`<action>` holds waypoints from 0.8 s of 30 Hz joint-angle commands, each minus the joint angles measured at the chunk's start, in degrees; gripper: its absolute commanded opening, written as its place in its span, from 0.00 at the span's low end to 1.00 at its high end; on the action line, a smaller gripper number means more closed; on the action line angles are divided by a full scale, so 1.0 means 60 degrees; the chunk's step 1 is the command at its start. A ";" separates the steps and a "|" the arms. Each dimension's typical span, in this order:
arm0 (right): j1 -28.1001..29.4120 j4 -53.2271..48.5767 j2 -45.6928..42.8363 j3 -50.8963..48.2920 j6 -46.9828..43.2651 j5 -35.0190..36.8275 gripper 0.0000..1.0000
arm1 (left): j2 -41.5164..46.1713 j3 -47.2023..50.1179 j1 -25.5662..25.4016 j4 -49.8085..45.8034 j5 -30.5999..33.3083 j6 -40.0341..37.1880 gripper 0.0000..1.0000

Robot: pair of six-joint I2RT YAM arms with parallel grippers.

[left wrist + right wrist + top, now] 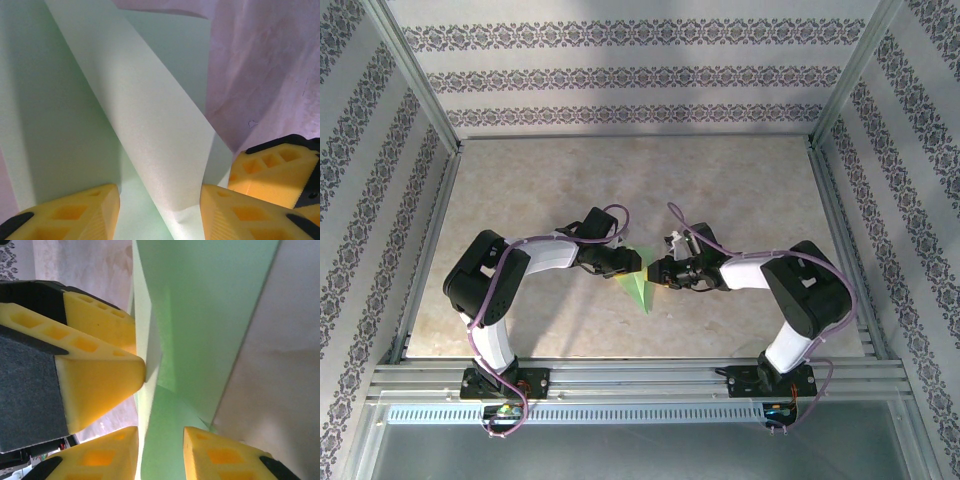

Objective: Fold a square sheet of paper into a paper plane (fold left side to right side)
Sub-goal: Fourth fold the wing at the center of the table.

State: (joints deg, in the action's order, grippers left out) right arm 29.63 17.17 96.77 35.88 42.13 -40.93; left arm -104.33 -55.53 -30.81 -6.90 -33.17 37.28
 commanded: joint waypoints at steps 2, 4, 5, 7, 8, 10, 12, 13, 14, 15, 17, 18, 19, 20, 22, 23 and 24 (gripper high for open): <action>0.0174 0.0579 0.0203 0.0246 0.0188 -0.0184 0.30 | -0.0326 0.0012 -0.0194 -0.0534 0.0399 -0.0225 0.48; 0.0189 0.0596 0.0269 0.0246 0.0215 -0.0161 0.30 | -0.0328 0.0021 -0.0183 -0.0550 0.0392 -0.0222 0.48; 0.0189 0.0596 0.0312 0.0260 0.0226 -0.0163 0.28 | -0.0335 0.0013 -0.0183 -0.0535 0.0397 -0.0222 0.48; 0.0204 0.0610 0.0362 0.0282 0.0280 -0.0166 0.24 | -0.0325 -0.0003 -0.0183 -0.0564 0.0400 -0.0244 0.48; 0.0219 0.0625 0.0365 0.0276 0.0302 -0.0166 0.21 | -0.0321 0.0001 -0.0190 -0.0565 0.0395 -0.0236 0.48; 0.0233 0.0616 0.0328 0.0262 0.0309 -0.0108 0.17 | -0.0326 -0.0003 -0.0183 -0.0566 0.0398 -0.0255 0.48; 0.0218 0.0579 0.0296 0.0246 0.0290 -0.0057 0.10 | -0.0322 0.0001 -0.0184 -0.0565 0.0394 -0.0255 0.48; 0.0206 0.0527 0.0292 0.0239 0.0276 -0.0014 0.06 | -0.0322 0.0001 -0.0183 -0.0579 0.0401 -0.0258 0.48; 0.0204 0.0488 0.0292 0.0232 0.0253 0.0015 0.02 | -0.0308 0.0017 -0.0190 -0.0573 0.0401 -0.0251 0.48; 0.0189 0.0430 0.0292 0.0218 0.0237 0.0076 0.00 | -0.0314 0.0000 -0.0183 -0.0585 0.0408 -0.0251 0.48; 0.0146 0.0268 0.0292 0.0187 0.0239 0.0264 0.00 | -0.0306 -0.0003 -0.0191 -0.0591 0.0416 -0.0253 0.48; 0.0132 0.0157 0.0283 0.0187 0.0232 0.0348 0.00 | -0.0306 0.0010 -0.0183 -0.0602 0.0416 -0.0265 0.48; 0.0120 0.0127 0.0278 0.0159 0.0242 0.0414 0.00 | -0.0303 0.0006 -0.0190 -0.0610 0.0416 -0.0277 0.48; 0.0116 0.0120 0.0278 0.0130 0.0259 0.0508 0.00 | -0.0293 0.0004 -0.0183 -0.0616 0.0417 -0.0280 0.48; 0.0116 0.0062 0.0278 0.0129 0.0237 0.0615 0.00 | -0.0317 0.0005 -0.0183 -0.0633 0.0416 -0.0295 0.48; 0.0116 0.0005 0.0291 0.0142 0.0209 0.0660 0.00 | -0.0307 0.0004 -0.0186 -0.0623 0.0417 -0.0295 0.48; 0.0116 -0.0044 0.0292 0.0158 0.0180 0.0681 0.00 | -0.0311 0.0007 -0.0194 -0.0631 0.0401 -0.0297 0.48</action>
State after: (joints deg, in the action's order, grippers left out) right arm 30.26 18.00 98.32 36.53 43.77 -38.76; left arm -104.33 -55.53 -30.83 -6.90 -33.15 37.23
